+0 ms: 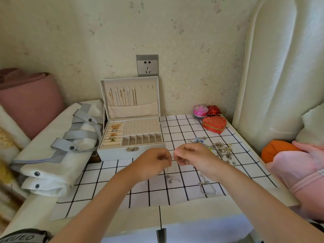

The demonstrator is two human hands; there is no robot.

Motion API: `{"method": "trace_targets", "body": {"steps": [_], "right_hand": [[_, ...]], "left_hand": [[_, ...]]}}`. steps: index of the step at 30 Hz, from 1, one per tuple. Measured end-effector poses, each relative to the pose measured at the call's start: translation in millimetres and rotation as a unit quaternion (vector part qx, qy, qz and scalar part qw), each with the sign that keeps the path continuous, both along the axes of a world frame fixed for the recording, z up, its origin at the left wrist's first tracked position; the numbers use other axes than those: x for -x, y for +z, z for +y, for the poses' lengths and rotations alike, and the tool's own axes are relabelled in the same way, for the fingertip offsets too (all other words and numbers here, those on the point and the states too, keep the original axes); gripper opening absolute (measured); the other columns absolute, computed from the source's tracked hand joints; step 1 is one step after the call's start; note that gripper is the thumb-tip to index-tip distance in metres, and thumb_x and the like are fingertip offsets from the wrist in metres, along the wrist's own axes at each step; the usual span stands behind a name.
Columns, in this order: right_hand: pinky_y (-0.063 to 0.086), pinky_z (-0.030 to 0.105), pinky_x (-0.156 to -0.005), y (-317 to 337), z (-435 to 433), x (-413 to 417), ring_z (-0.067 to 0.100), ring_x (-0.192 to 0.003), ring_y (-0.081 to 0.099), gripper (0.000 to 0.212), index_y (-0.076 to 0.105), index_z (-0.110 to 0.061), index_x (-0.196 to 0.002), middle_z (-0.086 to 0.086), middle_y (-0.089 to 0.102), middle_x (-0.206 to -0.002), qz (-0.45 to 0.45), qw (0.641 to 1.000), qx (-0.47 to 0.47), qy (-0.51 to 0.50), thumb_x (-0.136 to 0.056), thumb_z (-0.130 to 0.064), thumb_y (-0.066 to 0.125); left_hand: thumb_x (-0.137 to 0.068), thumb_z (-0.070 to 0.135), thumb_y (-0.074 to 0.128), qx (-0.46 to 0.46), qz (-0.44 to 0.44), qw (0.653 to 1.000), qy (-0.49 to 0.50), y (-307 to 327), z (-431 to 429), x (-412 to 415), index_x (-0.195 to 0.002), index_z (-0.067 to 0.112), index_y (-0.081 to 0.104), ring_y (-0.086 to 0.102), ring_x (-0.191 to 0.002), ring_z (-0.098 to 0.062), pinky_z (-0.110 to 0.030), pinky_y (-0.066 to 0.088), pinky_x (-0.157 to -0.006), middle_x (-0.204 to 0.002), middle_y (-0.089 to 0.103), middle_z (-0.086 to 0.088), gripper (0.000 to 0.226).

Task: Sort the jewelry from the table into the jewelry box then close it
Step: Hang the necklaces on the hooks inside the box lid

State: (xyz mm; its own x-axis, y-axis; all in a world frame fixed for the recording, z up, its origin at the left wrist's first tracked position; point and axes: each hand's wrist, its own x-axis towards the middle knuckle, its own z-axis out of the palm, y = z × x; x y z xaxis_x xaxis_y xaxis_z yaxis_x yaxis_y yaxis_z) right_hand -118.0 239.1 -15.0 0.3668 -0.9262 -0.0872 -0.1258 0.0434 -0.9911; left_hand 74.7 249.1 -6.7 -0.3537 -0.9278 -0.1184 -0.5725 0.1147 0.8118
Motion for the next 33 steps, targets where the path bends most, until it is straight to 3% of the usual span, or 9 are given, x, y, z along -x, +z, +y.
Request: {"method": "trace_targets", "body": {"steps": [3,6,9,12,15,19,22,26,33], "right_hand": [[0.053,0.042,-0.090,2.1,-0.4,-1.1,0.022,-0.081,0.061,0.026,0.058,-0.002,-0.083,0.010,0.067,-0.082,-0.055,0.997,-0.049,0.012,-0.103,-0.016,0.048],[0.053,0.042,-0.086,5.1,0.8,-2.7,0.024,-0.073,0.058,0.036,0.050,-0.007,-0.072,0.010,0.063,-0.070,-0.067,0.996,-0.064,0.007,-0.105,-0.021,0.044],[0.053,0.044,-0.082,6.2,1.6,-3.8,0.022,-0.057,0.050,0.044,0.045,-0.015,-0.063,0.007,0.047,-0.056,-0.073,0.995,-0.075,0.004,-0.105,-0.028,0.045],[0.051,0.038,-0.065,10.7,0.0,-3.2,0.019,-0.049,0.033,0.042,0.042,-0.016,-0.066,0.003,0.033,-0.055,-0.062,0.995,-0.078,0.003,-0.104,-0.032,0.045],[0.037,0.030,-0.052,18.1,-3.1,-3.5,0.016,-0.048,0.024,0.039,0.042,-0.018,-0.067,0.000,0.032,-0.056,-0.057,0.995,-0.075,-0.005,-0.103,-0.033,0.046],[0.023,0.029,-0.050,22.8,-10.2,-5.8,0.015,-0.049,0.022,0.041,0.038,-0.020,-0.064,0.000,0.034,-0.059,-0.059,0.995,-0.076,-0.014,-0.102,-0.032,0.047],[0.017,0.029,-0.051,28.5,-16.7,-11.0,0.014,-0.049,0.020,0.043,0.035,-0.020,-0.063,-0.001,0.030,-0.057,-0.058,0.995,-0.074,-0.017,-0.102,-0.032,0.046],[0.018,0.029,-0.049,44.0,-25.3,-19.5,0.014,-0.049,0.016,0.048,0.044,-0.020,-0.057,-0.002,0.023,-0.054,-0.041,0.999,-0.035,0.009,-0.103,-0.035,0.047],[0.015,0.030,-0.050,74.6,-53.7,-46.0,0.014,-0.049,0.017,0.035,0.065,-0.020,-0.067,-0.003,0.023,-0.053,-0.026,0.999,0.029,0.023,-0.099,-0.032,0.059]], "left_hand": [[-0.067,0.012,0.049,-0.053,0.156,0.986,0.039,3.8,-1.7,2.9,-0.057,0.025,0.061,0.058,-0.077,-0.013,-0.027,0.049,-0.076,-0.077,0.065,0.001,0.020],[-0.059,0.005,0.040,-0.108,0.306,0.945,0.050,3.3,-2.1,4.7,-0.058,0.014,0.049,0.060,-0.076,-0.021,-0.032,0.053,-0.080,-0.077,0.063,-0.009,0.013],[-0.065,0.004,0.039,-0.157,0.398,0.903,0.032,8.2,-0.4,1.7,-0.068,0.012,0.040,0.053,-0.061,-0.026,-0.036,0.052,-0.067,-0.064,0.050,-0.009,0.008],[-0.073,0.008,0.039,-0.188,0.427,0.883,0.043,21.2,-2.4,-8.1,-0.068,0.014,0.042,0.028,-0.046,-0.016,-0.025,0.032,-0.047,-0.058,0.028,-0.001,0.009],[-0.082,0.018,0.046,-0.176,0.413,0.893,0.022,33.1,-9.9,-27.0,-0.071,0.016,0.046,0.016,-0.045,-0.012,-0.022,0.017,-0.044,-0.056,0.019,0.004,0.012],[-0.092,0.025,0.056,-0.178,0.362,0.915,0.014,47.7,-13.3,-50.9,-0.080,0.015,0.059,0.013,-0.044,-0.009,-0.023,0.013,-0.043,-0.049,0.019,0.009,0.016],[-0.091,0.028,0.060,-0.175,0.343,0.923,0.008,56.2,-13.8,-63.0,-0.081,0.016,0.062,0.021,-0.047,-0.011,-0.024,0.020,-0.047,-0.052,0.023,0.008,0.016],[-0.090,0.031,0.057,-0.183,0.429,0.885,0.003,62.6,-19.2,-72.5,-0.073,0.019,0.054,0.038,-0.059,-0.015,-0.027,0.040,-0.060,-0.065,0.037,0.003,0.021],[-0.094,0.029,0.051,-0.157,0.500,0.852,-0.011,90.5,-46.7,-97.9,-0.075,0.019,0.053,0.043,-0.058,-0.015,-0.028,0.045,-0.060,-0.060,0.040,0.004,0.021]]}}
